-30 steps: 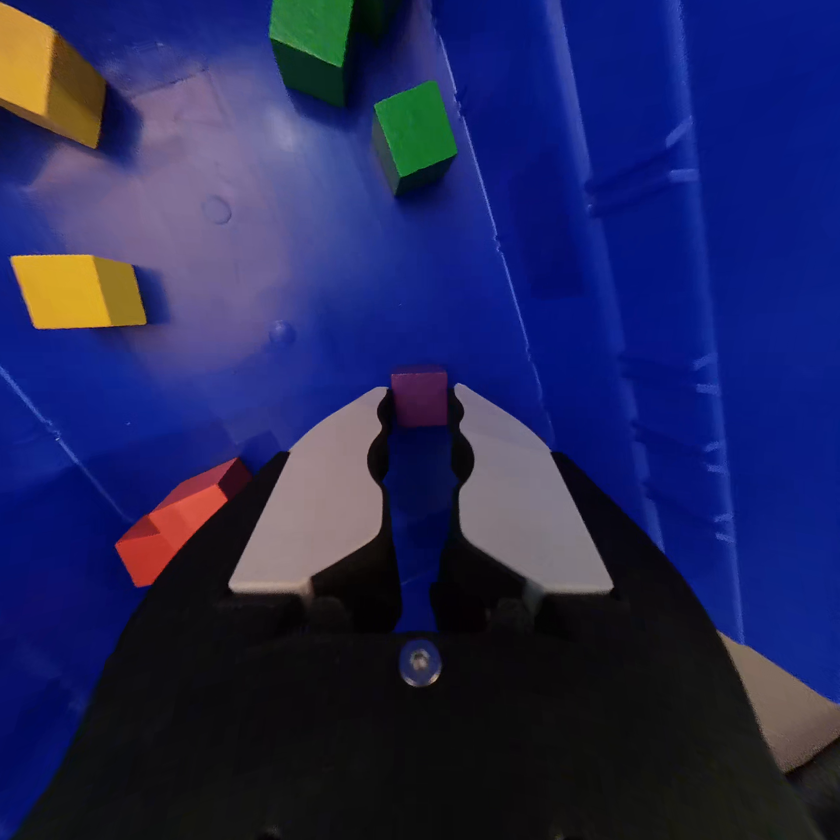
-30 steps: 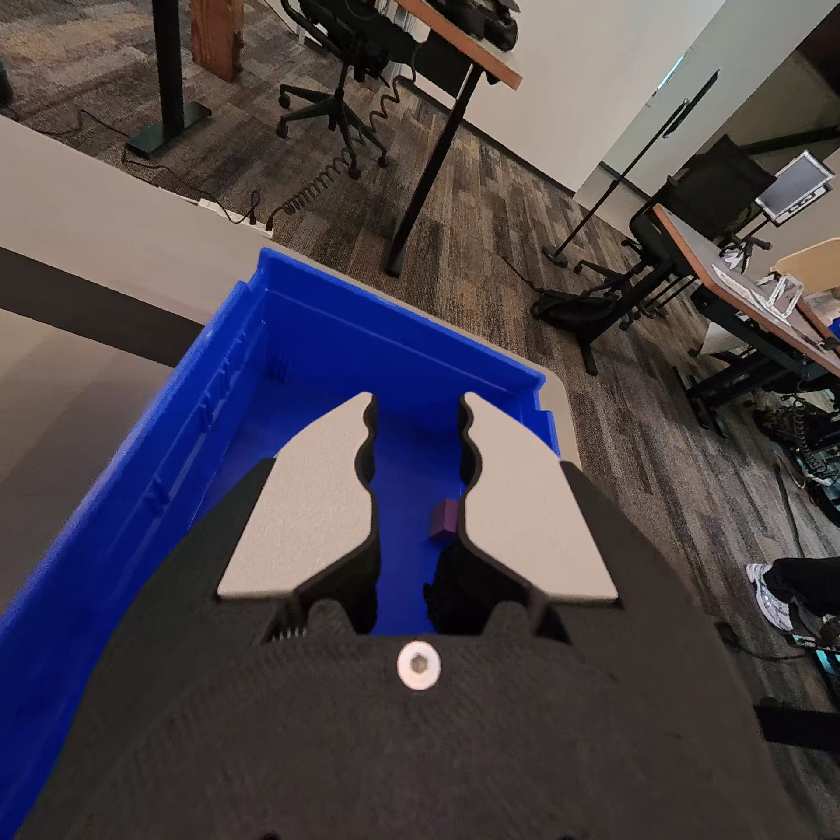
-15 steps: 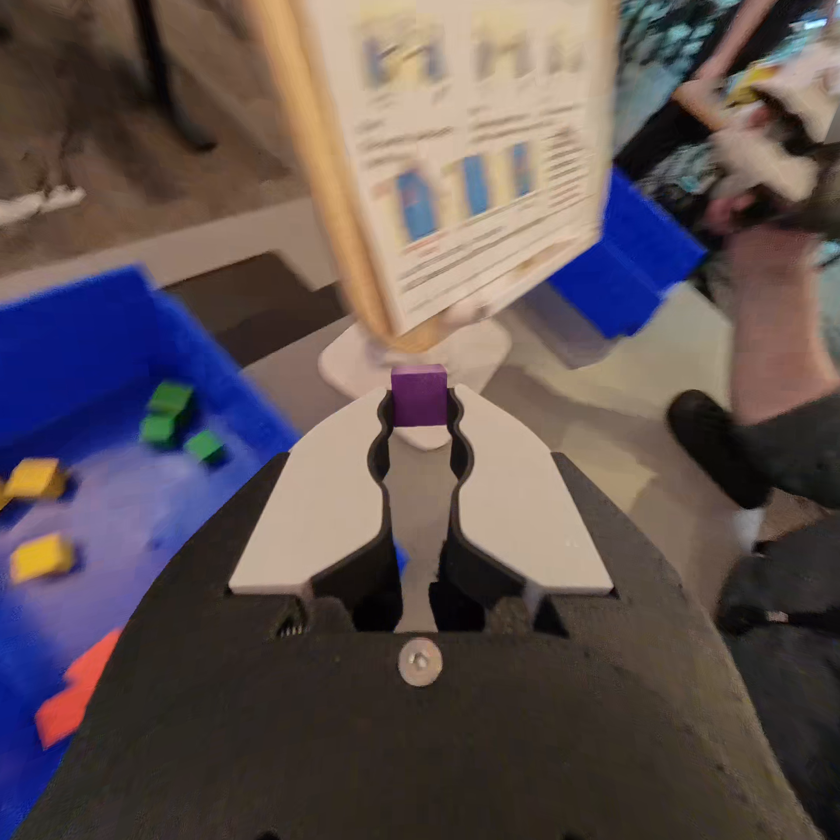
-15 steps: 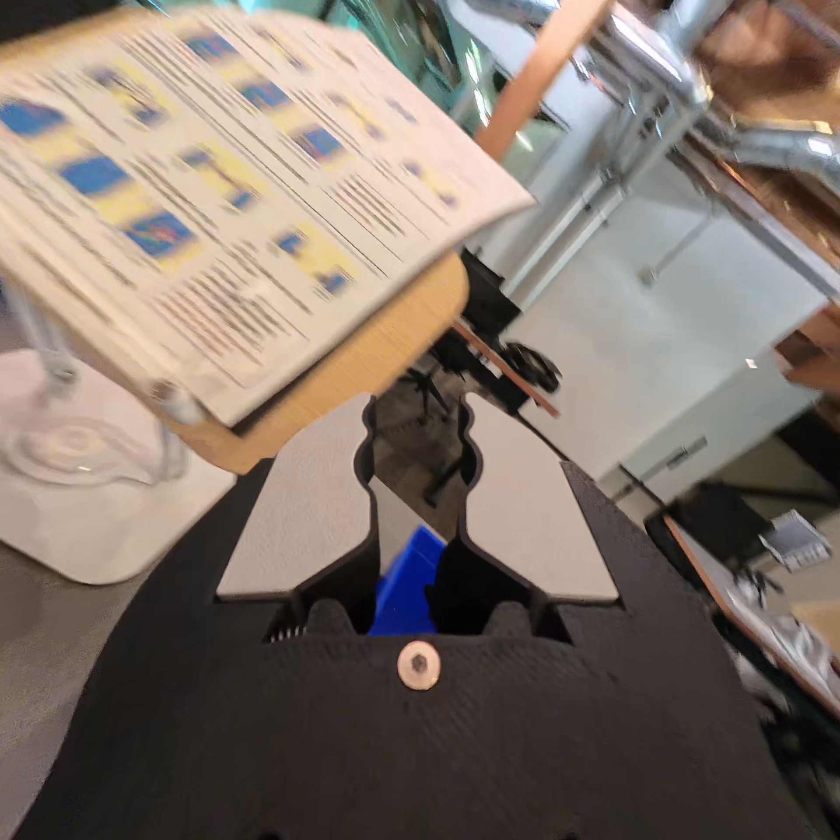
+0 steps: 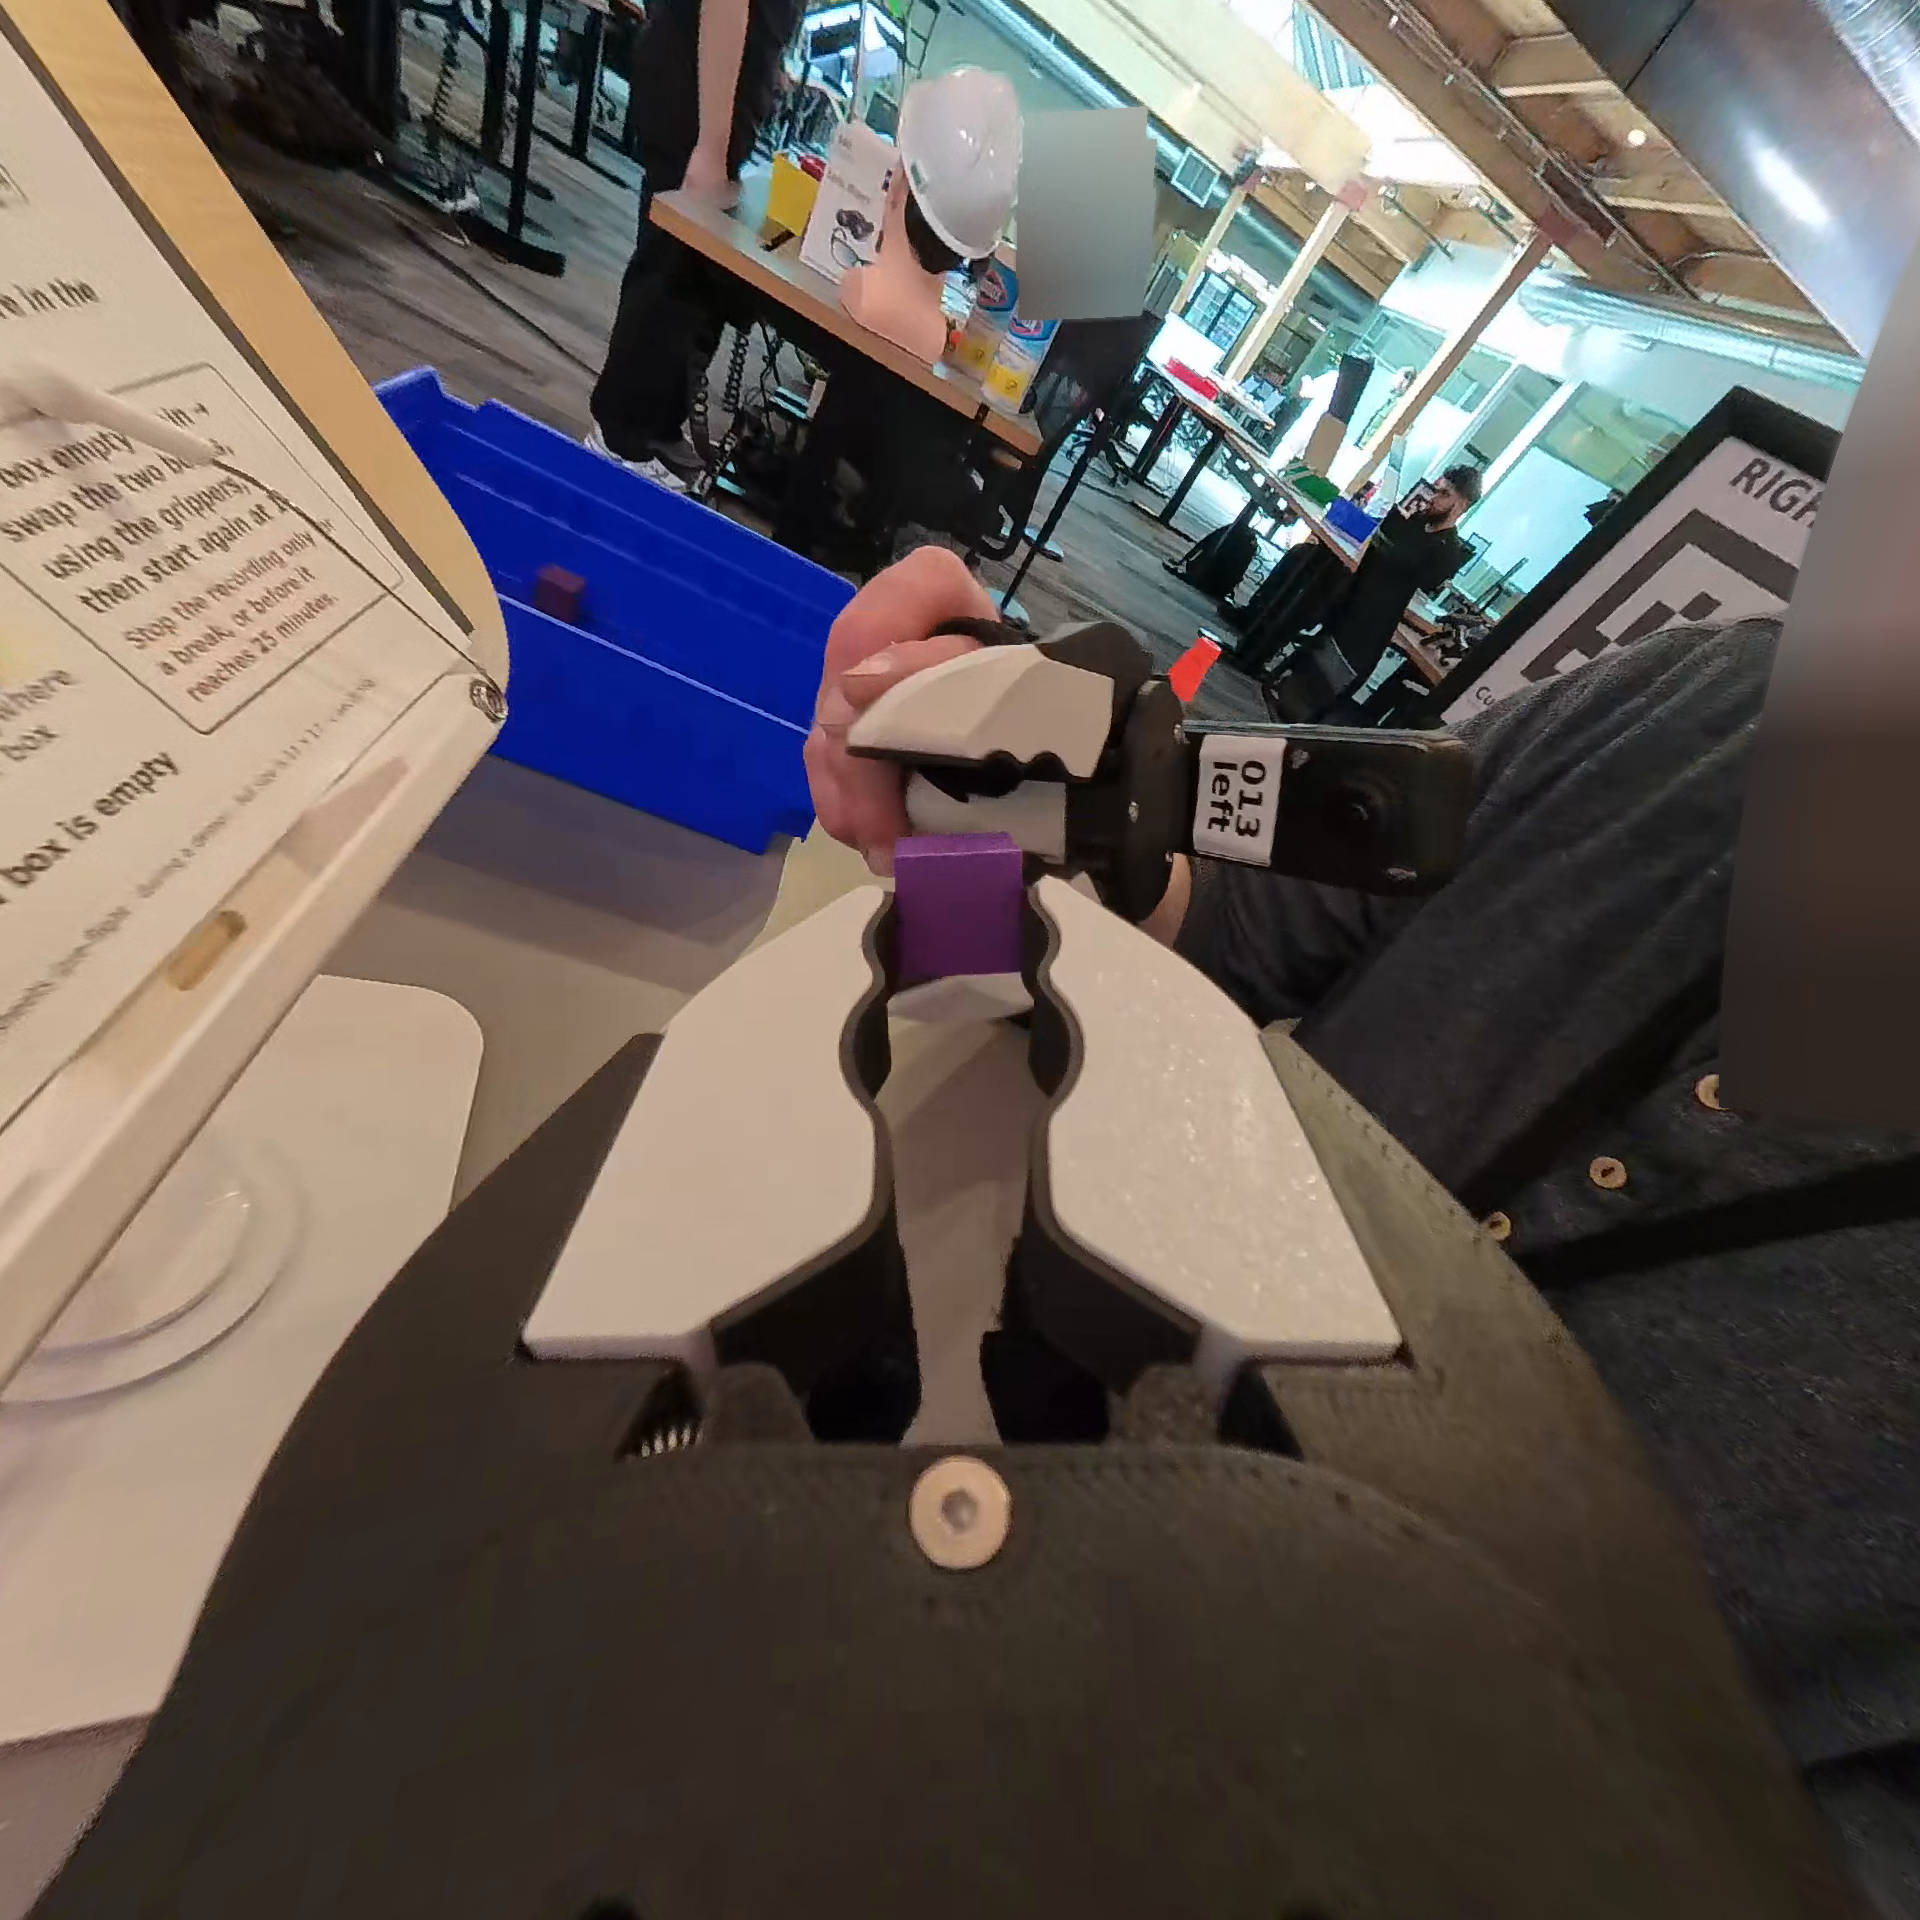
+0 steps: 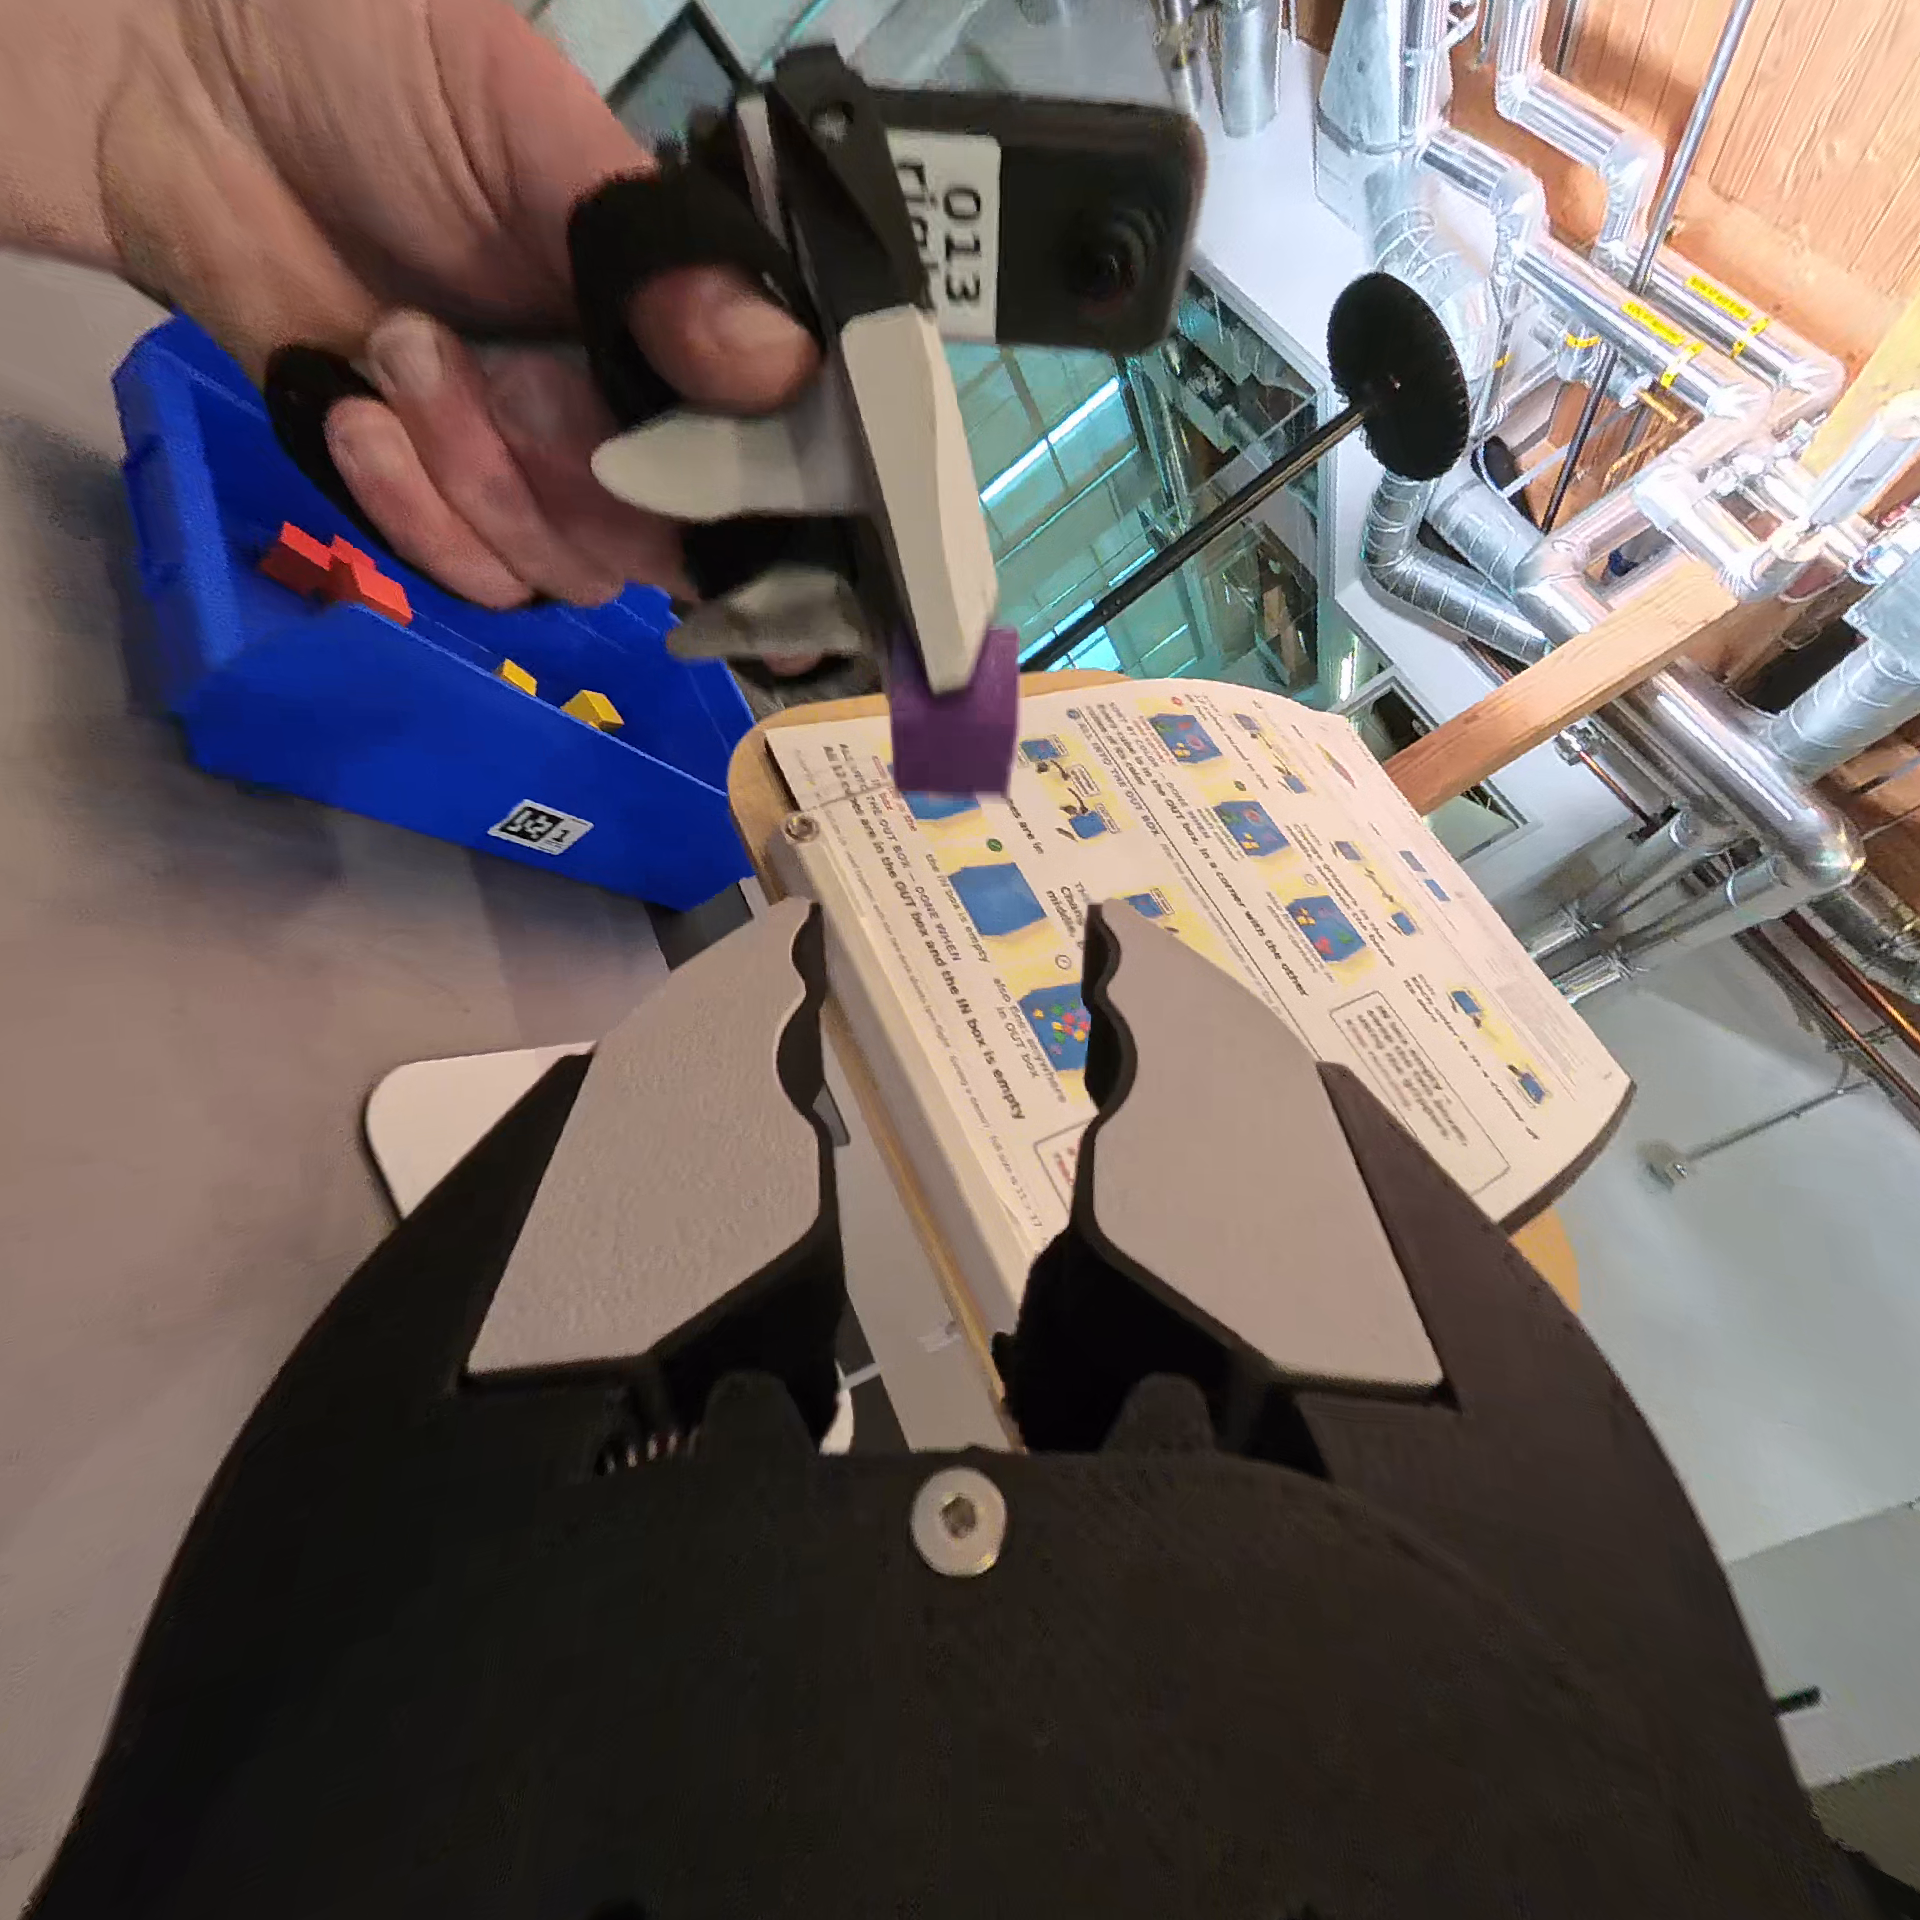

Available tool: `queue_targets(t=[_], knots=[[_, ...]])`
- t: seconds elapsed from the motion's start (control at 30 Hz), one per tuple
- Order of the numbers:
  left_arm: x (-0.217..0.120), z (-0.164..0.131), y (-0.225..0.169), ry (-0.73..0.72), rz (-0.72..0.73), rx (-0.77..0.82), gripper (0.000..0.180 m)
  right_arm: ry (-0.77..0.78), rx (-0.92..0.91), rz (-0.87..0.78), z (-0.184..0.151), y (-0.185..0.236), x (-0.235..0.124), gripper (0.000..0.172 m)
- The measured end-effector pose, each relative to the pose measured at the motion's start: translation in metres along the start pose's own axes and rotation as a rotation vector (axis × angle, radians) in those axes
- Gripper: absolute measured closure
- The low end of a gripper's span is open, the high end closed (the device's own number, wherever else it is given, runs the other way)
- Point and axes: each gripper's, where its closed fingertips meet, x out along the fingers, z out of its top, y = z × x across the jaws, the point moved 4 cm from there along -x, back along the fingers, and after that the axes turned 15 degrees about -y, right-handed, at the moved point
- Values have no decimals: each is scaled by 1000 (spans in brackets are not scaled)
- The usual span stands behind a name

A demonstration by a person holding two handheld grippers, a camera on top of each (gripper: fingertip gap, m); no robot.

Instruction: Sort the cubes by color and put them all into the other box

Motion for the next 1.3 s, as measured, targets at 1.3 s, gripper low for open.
queue_targets(t=[1.3], knots=[[-46,16,30,-75,255,82,173,936,536,-471,-245,-143,-239,132]])
